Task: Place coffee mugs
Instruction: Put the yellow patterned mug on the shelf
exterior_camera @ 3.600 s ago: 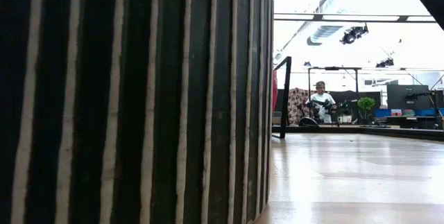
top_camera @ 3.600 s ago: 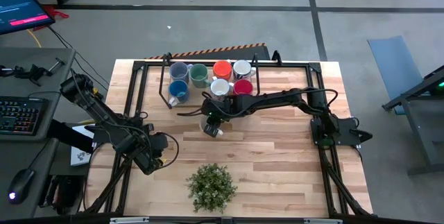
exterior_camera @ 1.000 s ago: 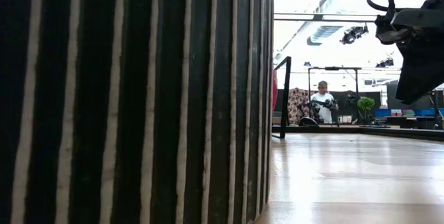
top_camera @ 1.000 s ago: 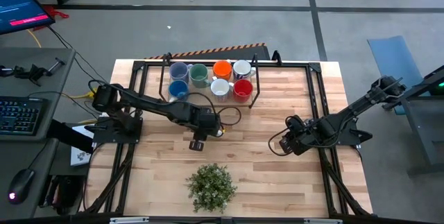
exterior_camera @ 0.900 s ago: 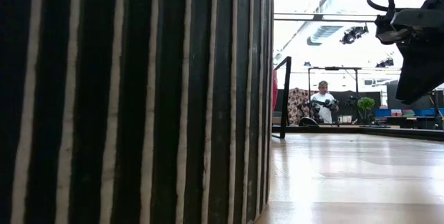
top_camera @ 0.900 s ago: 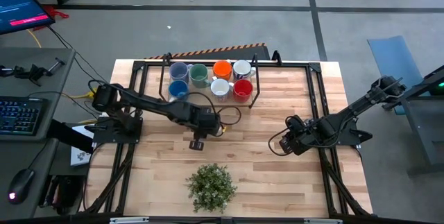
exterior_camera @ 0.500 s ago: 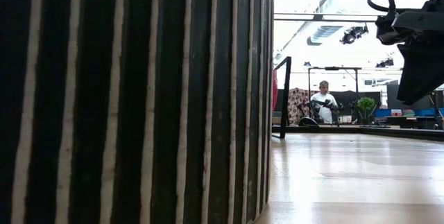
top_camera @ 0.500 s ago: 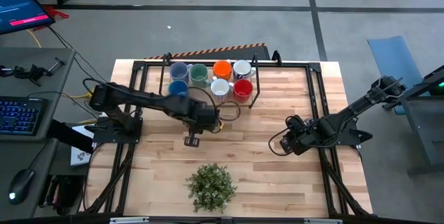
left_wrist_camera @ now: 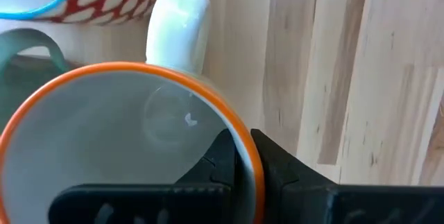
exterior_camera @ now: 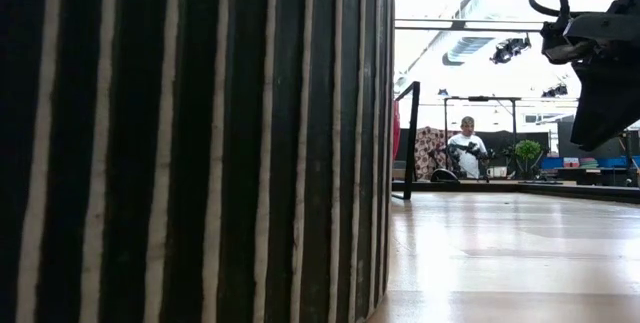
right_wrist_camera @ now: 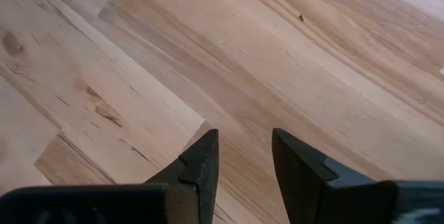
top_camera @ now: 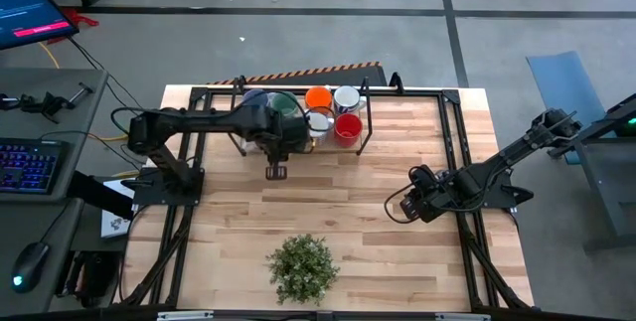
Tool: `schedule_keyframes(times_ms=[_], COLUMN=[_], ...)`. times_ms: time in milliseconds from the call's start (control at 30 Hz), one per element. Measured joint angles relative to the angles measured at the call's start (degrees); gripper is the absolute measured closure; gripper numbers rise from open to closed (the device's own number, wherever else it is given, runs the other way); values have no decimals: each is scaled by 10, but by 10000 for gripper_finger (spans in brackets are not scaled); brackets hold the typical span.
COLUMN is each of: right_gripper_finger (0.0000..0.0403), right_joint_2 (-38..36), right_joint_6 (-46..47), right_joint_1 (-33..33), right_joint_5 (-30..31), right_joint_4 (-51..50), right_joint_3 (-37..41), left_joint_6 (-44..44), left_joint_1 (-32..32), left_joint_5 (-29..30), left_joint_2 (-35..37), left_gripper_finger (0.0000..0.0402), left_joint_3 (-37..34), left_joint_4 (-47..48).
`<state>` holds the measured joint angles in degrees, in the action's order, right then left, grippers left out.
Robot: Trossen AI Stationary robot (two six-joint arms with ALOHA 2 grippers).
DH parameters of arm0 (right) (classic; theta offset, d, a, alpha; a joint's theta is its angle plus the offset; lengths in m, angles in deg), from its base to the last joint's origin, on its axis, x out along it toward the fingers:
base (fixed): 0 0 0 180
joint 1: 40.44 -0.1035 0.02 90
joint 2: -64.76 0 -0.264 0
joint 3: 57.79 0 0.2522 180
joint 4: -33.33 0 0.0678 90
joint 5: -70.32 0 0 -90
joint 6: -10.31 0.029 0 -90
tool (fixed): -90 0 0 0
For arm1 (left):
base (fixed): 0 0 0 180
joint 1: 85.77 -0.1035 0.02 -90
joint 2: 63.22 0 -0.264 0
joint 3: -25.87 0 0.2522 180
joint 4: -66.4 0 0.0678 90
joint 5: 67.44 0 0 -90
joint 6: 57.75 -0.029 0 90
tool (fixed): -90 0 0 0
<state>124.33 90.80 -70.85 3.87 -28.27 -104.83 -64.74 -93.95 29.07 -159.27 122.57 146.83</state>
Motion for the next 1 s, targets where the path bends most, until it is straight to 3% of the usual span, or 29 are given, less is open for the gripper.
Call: schedule_keyframes(times_ms=[1000], right_gripper_finger=[289], right_joint_2=[0], right_joint_6=[0], right_joint_1=[0], right_joint_5=[-21], right_joint_4=[7], right_joint_3=[0], left_joint_6=[-81], left_joint_1=[-74], left_joint_5=[-14], left_joint_2=[-26], left_gripper_finger=[391], left_joint_3=[-8], left_joint_4=[-35])
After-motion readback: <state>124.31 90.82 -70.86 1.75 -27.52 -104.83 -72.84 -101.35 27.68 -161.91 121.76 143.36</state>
